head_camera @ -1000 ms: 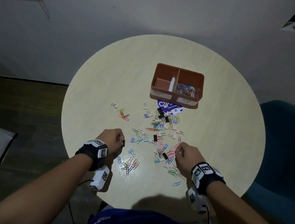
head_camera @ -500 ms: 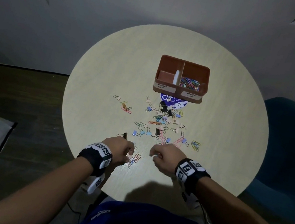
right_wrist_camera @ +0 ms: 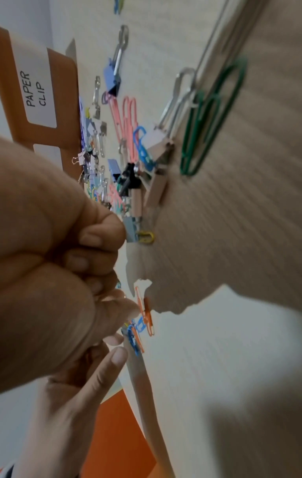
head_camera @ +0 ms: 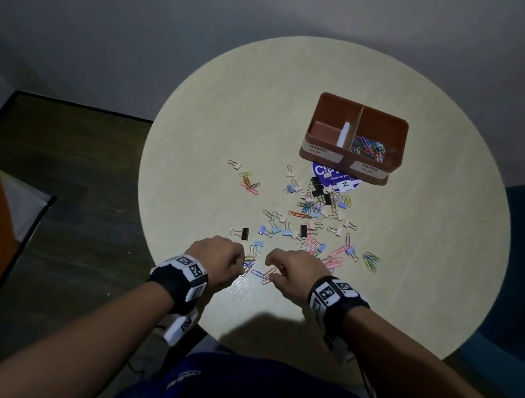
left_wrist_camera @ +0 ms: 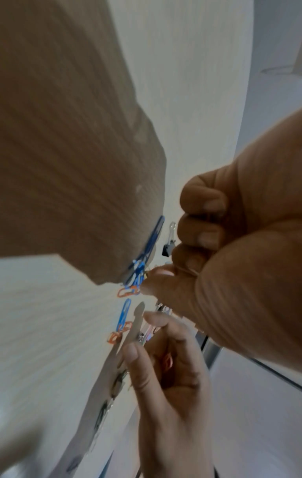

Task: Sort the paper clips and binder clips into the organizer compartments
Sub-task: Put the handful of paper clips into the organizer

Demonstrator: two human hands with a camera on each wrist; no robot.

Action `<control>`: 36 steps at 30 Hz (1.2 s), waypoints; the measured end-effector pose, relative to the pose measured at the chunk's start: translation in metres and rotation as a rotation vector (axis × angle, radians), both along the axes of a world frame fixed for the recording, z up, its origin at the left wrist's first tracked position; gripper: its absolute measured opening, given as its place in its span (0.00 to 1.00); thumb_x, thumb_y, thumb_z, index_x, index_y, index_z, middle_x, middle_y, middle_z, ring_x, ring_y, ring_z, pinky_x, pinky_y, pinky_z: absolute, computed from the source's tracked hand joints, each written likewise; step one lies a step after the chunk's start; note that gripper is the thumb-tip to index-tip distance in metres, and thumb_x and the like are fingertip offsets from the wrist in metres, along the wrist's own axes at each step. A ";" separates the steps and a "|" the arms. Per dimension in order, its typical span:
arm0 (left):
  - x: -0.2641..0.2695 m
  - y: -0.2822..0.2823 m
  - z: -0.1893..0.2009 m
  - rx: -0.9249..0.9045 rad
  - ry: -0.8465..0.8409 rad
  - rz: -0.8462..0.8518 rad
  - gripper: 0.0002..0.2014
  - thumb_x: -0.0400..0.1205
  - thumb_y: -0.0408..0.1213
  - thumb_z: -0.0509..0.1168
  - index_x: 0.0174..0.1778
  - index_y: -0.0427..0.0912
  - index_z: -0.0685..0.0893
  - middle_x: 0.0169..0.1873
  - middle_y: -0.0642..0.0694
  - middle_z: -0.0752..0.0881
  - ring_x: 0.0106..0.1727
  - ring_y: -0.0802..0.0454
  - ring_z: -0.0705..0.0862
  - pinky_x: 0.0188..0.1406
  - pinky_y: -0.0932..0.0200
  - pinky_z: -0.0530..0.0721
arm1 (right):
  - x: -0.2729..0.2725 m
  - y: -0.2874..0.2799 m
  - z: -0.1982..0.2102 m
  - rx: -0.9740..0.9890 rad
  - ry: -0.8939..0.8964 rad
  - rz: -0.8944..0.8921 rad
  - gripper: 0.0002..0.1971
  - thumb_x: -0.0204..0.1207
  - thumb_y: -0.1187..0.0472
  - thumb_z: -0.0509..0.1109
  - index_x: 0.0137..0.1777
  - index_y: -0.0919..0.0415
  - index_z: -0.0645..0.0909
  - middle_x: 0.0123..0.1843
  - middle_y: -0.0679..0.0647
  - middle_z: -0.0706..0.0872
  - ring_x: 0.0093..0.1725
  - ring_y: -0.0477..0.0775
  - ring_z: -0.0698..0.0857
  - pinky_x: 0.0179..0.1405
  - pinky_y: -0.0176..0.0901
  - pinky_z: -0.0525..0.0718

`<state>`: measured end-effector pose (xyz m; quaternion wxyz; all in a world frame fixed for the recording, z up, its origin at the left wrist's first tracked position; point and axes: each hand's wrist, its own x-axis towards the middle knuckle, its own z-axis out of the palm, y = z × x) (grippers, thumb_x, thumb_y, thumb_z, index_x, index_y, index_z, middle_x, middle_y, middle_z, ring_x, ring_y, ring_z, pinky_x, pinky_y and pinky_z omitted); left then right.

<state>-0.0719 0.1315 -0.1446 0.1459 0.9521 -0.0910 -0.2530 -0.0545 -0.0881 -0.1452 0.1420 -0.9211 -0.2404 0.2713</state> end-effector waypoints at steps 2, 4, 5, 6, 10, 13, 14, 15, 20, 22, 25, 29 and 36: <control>-0.003 -0.007 -0.001 0.037 0.001 -0.007 0.11 0.78 0.55 0.66 0.43 0.51 0.82 0.42 0.53 0.86 0.47 0.49 0.84 0.42 0.55 0.81 | -0.001 0.005 -0.002 -0.030 -0.015 0.021 0.15 0.79 0.47 0.66 0.65 0.44 0.76 0.53 0.49 0.87 0.53 0.56 0.84 0.49 0.48 0.82; -0.004 -0.015 -0.002 0.084 -0.001 -0.030 0.12 0.78 0.55 0.65 0.44 0.51 0.82 0.43 0.51 0.85 0.47 0.47 0.84 0.42 0.55 0.80 | -0.003 0.007 -0.002 -0.066 -0.028 0.035 0.13 0.80 0.46 0.66 0.62 0.47 0.78 0.52 0.49 0.87 0.52 0.56 0.84 0.48 0.49 0.81; -0.004 -0.017 -0.002 0.107 -0.007 -0.042 0.11 0.78 0.54 0.65 0.45 0.51 0.82 0.44 0.50 0.85 0.48 0.46 0.84 0.42 0.55 0.80 | -0.003 0.007 -0.003 -0.079 -0.035 0.036 0.11 0.80 0.46 0.65 0.59 0.48 0.78 0.50 0.50 0.86 0.50 0.56 0.84 0.47 0.49 0.81; -0.004 -0.020 -0.002 0.130 -0.014 -0.050 0.10 0.79 0.52 0.64 0.46 0.50 0.82 0.45 0.49 0.85 0.47 0.45 0.84 0.42 0.55 0.81 | -0.004 0.007 -0.003 -0.087 -0.035 0.035 0.10 0.81 0.46 0.64 0.55 0.49 0.79 0.48 0.50 0.86 0.48 0.57 0.83 0.45 0.48 0.81; -0.007 -0.025 -0.002 0.167 -0.046 -0.062 0.11 0.80 0.47 0.59 0.49 0.48 0.83 0.44 0.47 0.86 0.44 0.43 0.85 0.40 0.55 0.82 | -0.005 0.003 -0.001 -0.090 -0.025 0.021 0.08 0.80 0.51 0.62 0.50 0.52 0.80 0.43 0.51 0.86 0.42 0.57 0.83 0.40 0.47 0.81; -0.009 -0.026 -0.002 0.145 -0.076 -0.036 0.11 0.80 0.45 0.56 0.45 0.47 0.83 0.41 0.47 0.86 0.41 0.43 0.85 0.40 0.53 0.85 | -0.006 -0.001 0.001 -0.044 -0.014 -0.031 0.09 0.77 0.53 0.59 0.47 0.53 0.80 0.39 0.52 0.86 0.38 0.57 0.83 0.37 0.48 0.84; -0.010 -0.026 -0.002 0.133 -0.084 -0.017 0.11 0.80 0.45 0.55 0.43 0.47 0.82 0.40 0.47 0.85 0.39 0.44 0.84 0.39 0.53 0.85 | -0.006 -0.003 0.001 -0.008 0.008 -0.072 0.08 0.76 0.53 0.59 0.44 0.53 0.79 0.38 0.50 0.85 0.37 0.56 0.83 0.36 0.47 0.84; -0.011 -0.025 -0.002 0.121 -0.091 0.001 0.11 0.80 0.45 0.55 0.42 0.48 0.81 0.39 0.48 0.85 0.39 0.44 0.84 0.39 0.53 0.85 | -0.007 -0.005 0.002 0.040 0.036 -0.125 0.06 0.75 0.54 0.60 0.41 0.52 0.78 0.37 0.49 0.84 0.36 0.54 0.82 0.35 0.46 0.83; -0.012 -0.019 -0.006 0.104 -0.069 0.012 0.10 0.79 0.51 0.59 0.46 0.51 0.81 0.43 0.51 0.84 0.44 0.47 0.83 0.39 0.56 0.80 | -0.008 -0.014 0.007 0.239 0.172 -0.338 0.02 0.70 0.59 0.67 0.38 0.56 0.78 0.37 0.50 0.86 0.38 0.52 0.83 0.34 0.42 0.79; -0.013 -0.017 -0.007 0.105 -0.078 0.013 0.10 0.80 0.51 0.59 0.46 0.51 0.81 0.44 0.51 0.84 0.44 0.47 0.84 0.39 0.56 0.80 | -0.010 -0.016 0.009 0.277 0.195 -0.366 0.02 0.69 0.61 0.69 0.37 0.58 0.79 0.35 0.50 0.85 0.35 0.51 0.81 0.32 0.40 0.77; -0.014 -0.016 -0.008 0.043 -0.135 0.077 0.09 0.81 0.47 0.56 0.47 0.52 0.81 0.43 0.52 0.85 0.44 0.47 0.84 0.38 0.56 0.80 | -0.013 -0.017 0.011 0.325 0.229 -0.402 0.02 0.68 0.63 0.70 0.40 0.58 0.82 0.34 0.48 0.85 0.33 0.47 0.82 0.30 0.39 0.79; -0.014 -0.017 -0.006 -0.012 -0.098 0.046 0.09 0.81 0.47 0.56 0.48 0.53 0.80 0.43 0.53 0.85 0.45 0.48 0.83 0.41 0.54 0.83 | -0.014 -0.018 0.010 0.326 0.324 -0.473 0.10 0.74 0.63 0.66 0.42 0.52 0.88 0.26 0.40 0.83 0.25 0.38 0.79 0.25 0.29 0.75; -0.024 -0.038 -0.011 -0.033 0.039 -0.195 0.12 0.78 0.58 0.63 0.48 0.54 0.81 0.47 0.53 0.86 0.50 0.49 0.83 0.43 0.55 0.80 | -0.014 -0.017 0.011 0.631 0.728 -0.816 0.06 0.59 0.64 0.58 0.28 0.62 0.76 0.28 0.61 0.71 0.24 0.52 0.64 0.26 0.40 0.58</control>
